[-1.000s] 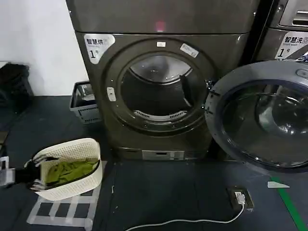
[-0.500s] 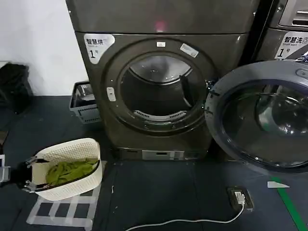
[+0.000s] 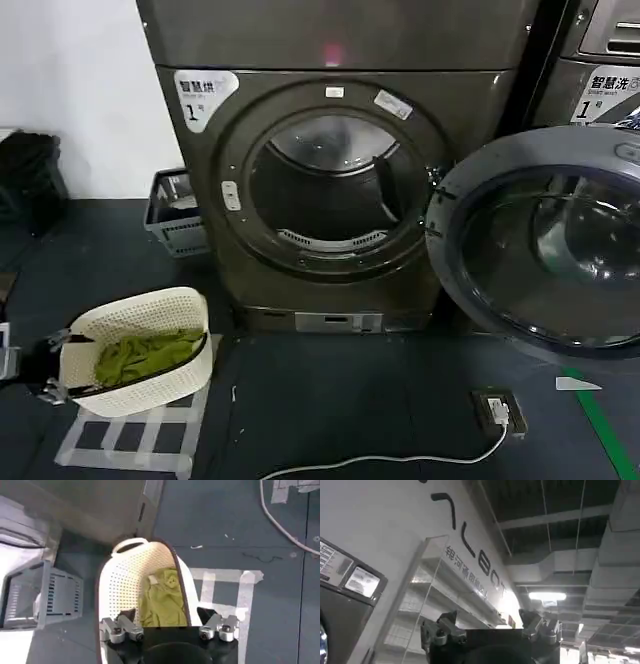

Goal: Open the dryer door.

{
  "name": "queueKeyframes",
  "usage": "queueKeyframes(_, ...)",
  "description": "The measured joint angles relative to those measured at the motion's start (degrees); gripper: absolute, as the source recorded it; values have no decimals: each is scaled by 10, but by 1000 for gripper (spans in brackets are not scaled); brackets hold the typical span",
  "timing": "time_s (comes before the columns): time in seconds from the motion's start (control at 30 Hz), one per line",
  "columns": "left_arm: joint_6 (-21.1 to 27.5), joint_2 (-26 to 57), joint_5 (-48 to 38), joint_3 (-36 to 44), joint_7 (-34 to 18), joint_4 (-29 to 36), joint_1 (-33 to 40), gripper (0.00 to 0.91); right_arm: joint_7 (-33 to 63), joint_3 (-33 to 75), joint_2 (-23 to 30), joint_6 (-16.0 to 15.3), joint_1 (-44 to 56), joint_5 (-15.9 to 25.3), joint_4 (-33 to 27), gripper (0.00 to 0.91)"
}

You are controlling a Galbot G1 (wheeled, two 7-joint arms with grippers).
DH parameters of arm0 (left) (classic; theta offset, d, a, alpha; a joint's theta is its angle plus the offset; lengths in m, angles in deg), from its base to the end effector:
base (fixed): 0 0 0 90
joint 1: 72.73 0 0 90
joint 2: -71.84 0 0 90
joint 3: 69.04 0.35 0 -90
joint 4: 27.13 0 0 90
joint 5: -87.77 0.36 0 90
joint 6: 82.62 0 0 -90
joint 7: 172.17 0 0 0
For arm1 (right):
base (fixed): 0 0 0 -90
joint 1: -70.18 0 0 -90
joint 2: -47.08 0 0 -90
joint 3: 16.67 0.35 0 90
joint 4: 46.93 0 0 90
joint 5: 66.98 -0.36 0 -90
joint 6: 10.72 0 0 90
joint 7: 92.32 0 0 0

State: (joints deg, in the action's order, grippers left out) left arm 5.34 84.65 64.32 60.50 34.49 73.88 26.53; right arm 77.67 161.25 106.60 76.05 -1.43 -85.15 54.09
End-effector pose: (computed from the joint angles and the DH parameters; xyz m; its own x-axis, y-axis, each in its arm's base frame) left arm 0.2942 0.3241 -0.1111 -0.5316 0.1788 0.8279 0.8453 0.1729 0.5055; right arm -0.0078 -0.4470 -0.0640 -0.4110 0.7291 -0.5472 0.9095 0.3687 -0.1919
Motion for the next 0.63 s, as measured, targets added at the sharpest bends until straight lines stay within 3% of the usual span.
queueKeyframes(0.53, 19, 13, -5, -47, 22, 2, -38, 907, -1, -1, 2, 2, -4, 5, -1, 907)
queueKeyframes(0.63, 21, 19, -6, -65, 23, 1, -55, 907, -1, -1, 4, 13, -4, 23, -3, 907)
